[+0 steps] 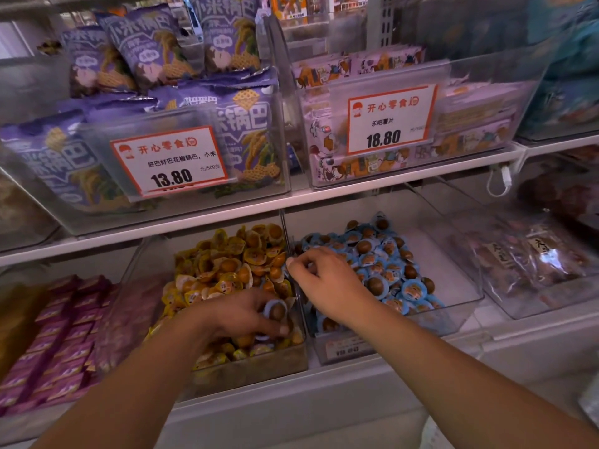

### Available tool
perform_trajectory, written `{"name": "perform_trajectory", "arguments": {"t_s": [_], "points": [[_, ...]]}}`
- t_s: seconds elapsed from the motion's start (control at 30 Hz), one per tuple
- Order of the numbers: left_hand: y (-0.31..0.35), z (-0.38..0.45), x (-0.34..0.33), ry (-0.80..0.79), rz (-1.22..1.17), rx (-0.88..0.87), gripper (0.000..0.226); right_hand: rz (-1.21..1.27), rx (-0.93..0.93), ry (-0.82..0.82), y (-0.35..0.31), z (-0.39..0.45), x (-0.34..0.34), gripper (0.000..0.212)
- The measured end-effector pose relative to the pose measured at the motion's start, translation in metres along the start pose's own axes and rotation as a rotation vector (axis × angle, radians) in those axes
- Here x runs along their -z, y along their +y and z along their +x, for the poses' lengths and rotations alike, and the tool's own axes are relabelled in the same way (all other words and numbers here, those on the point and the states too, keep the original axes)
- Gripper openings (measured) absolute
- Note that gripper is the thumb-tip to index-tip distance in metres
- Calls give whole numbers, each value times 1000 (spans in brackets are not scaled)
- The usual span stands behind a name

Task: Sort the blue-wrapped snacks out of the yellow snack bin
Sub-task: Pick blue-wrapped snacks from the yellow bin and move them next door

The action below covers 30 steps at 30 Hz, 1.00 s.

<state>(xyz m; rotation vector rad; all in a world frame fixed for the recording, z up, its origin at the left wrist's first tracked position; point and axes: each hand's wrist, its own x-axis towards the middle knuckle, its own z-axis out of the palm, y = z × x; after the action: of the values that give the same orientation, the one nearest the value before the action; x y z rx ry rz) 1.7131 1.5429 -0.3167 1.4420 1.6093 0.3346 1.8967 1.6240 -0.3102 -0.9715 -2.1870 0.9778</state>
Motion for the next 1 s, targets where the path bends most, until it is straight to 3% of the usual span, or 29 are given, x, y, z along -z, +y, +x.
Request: {"name": "perform_trajectory", "arguments": {"t_s": [0.13,0.3,0.43,0.53,0.63,0.7,0.77,0.9,1.0], "points": [[-7,-19,4,109,-414,-52,14,-7,6,6,0,1,0,40],[-3,-46,5,457,-878,-101,10,2,51,66,-1,-3,1,30],[1,-67,8,608,-1224,-188,13,12,366,363,-27,-16,4,22],[1,-73,13,648,-1421,-258,15,88,478,342,-63,-28,-12,25],[1,-75,14,627,-1498,-281,41,230,160,24,-90,-27,-47,41],[0,-77,13,597,-1523,-307,40,432,-73,-109,-98,-15,-69,37],[0,-81,13,529,-1550,-338,31,604,-180,-96,-100,0,-81,12],[-10,-86,22,504,-1681,-373,30,858,-396,54,-95,17,-88,23],[-19,-86,27,579,-1735,-355,33,896,-437,113,-93,20,-93,22]]}}
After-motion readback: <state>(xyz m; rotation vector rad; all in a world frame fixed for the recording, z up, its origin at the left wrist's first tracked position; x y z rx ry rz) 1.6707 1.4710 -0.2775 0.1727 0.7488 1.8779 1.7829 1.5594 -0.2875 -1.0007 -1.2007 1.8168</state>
